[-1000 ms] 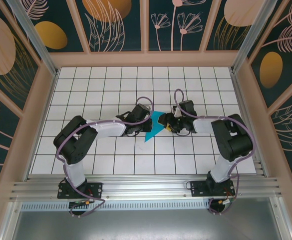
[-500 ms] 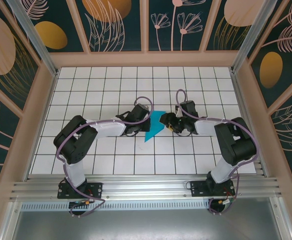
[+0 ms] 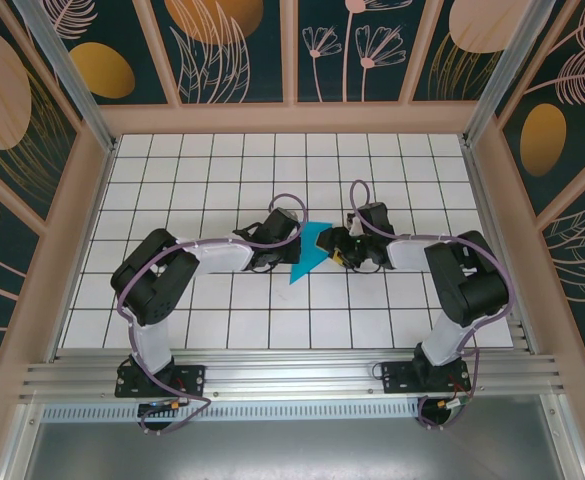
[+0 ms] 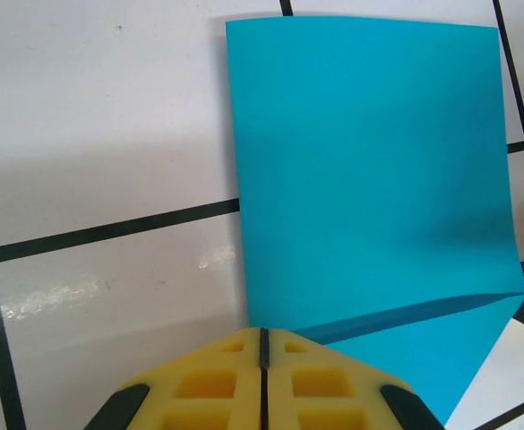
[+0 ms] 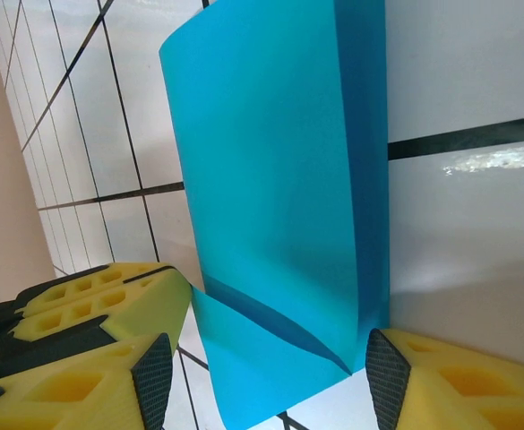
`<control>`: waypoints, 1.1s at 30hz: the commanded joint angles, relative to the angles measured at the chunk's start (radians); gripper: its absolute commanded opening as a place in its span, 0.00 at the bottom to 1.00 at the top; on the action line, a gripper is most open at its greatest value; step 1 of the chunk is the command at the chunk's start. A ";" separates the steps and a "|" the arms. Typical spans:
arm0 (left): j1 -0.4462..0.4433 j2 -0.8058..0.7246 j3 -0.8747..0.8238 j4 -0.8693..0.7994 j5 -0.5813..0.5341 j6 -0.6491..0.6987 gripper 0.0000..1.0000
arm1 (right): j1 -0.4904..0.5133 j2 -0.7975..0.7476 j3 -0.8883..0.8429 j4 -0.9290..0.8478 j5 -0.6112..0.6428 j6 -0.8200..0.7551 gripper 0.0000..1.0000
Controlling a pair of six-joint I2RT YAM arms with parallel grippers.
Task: Fold a paper plane with a square sheet of paper (pick it up from the middle)
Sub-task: Fourth fold the wing at the center of the table.
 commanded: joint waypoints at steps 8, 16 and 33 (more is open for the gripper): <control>0.008 0.014 0.025 -0.027 -0.004 0.019 0.10 | 0.008 0.043 0.047 0.090 -0.088 0.006 0.57; 0.009 -0.045 0.011 -0.033 -0.002 0.001 0.15 | 0.010 0.116 0.114 -0.002 -0.137 -0.136 0.45; -0.064 -0.140 -0.115 0.070 0.080 -0.062 0.32 | 0.012 0.142 0.166 -0.098 -0.196 -0.263 0.50</control>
